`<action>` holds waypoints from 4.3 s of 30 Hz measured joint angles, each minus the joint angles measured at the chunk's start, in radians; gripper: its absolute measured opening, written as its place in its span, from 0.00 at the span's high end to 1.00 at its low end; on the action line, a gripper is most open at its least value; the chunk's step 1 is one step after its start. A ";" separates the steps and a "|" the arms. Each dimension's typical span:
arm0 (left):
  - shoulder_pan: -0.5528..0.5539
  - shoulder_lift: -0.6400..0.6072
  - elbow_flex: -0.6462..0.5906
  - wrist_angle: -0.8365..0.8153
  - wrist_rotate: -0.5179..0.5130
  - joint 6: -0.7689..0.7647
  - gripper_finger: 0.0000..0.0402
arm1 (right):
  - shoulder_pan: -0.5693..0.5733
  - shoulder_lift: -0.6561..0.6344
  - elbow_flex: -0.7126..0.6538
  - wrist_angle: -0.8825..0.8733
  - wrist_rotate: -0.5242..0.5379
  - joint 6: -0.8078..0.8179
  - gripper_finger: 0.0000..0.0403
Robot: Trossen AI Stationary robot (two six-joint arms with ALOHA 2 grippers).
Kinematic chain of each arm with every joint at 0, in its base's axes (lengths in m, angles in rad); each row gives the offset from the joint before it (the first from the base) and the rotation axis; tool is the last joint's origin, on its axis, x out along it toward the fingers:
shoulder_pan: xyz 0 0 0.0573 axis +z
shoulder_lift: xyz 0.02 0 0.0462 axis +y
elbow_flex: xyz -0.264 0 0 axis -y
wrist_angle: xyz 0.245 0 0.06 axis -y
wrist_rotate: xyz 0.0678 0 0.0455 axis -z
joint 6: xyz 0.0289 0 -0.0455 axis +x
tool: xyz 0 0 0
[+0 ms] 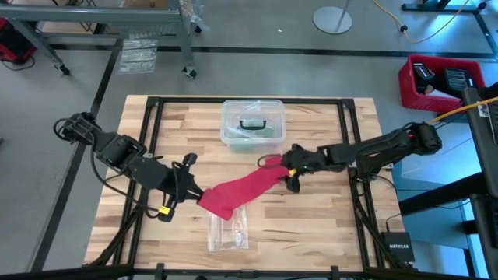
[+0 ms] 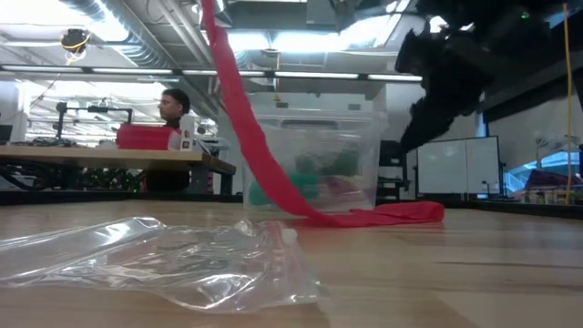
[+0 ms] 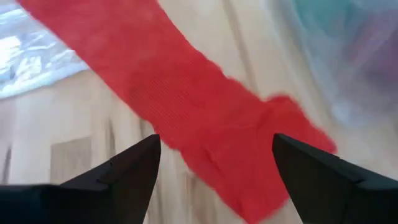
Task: Roll bandage
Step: Roll the red bandage
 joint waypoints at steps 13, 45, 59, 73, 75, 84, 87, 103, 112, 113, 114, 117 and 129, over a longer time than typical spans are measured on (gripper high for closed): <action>0.000 0.000 0.000 0.001 -0.005 -0.007 0.97 | 0.030 0.248 -0.020 0.164 0.070 -0.246 0.47; 0.000 0.000 0.000 -0.008 -0.004 -0.008 0.97 | 0.030 0.329 -0.019 0.216 0.073 -0.273 0.62; 0.000 0.000 0.000 -0.026 -0.004 -0.026 0.97 | 0.029 0.305 -0.018 0.193 0.127 -0.272 0.84; 0.000 0.000 0.000 -0.026 -0.004 -0.026 0.97 | 0.029 0.287 0.014 0.121 0.193 -0.236 0.99; -0.003 0.000 0.000 -0.029 -0.004 -0.030 0.97 | 0.030 0.271 0.033 0.065 0.211 -0.223 0.99; -0.020 0.000 0.000 -0.122 -0.004 -0.139 0.97 | 0.030 0.025 0.049 -0.231 0.335 -0.134 0.99; -0.033 0.000 0.000 -0.126 -0.004 -0.159 0.97 | 0.030 -0.065 0.049 -0.366 0.401 -0.086 0.99; -0.090 -0.001 0.000 -0.103 -0.105 -0.158 0.97 | 0.029 -0.218 0.049 -0.598 0.459 0.185 0.92; -0.078 -0.001 0.000 0.114 -0.108 0.002 0.97 | 0.030 -0.221 0.187 -0.806 0.433 0.196 0.58; -0.070 -0.001 0.000 0.133 -0.108 0.017 0.97 | 0.031 -0.229 0.226 -0.842 0.419 0.189 0.54; -0.061 0.000 0.000 0.155 -0.108 0.032 0.97 | 0.036 -0.236 0.266 -0.868 0.407 0.176 0.52; -0.026 0.010 0.000 0.235 -0.108 0.095 0.97 | 0.068 -0.266 0.360 -0.862 0.383 0.114 0.46; 0.233 0.102 0.000 0.478 -0.112 0.223 0.97 | 0.279 -0.526 0.204 -0.144 0.390 -0.118 0.42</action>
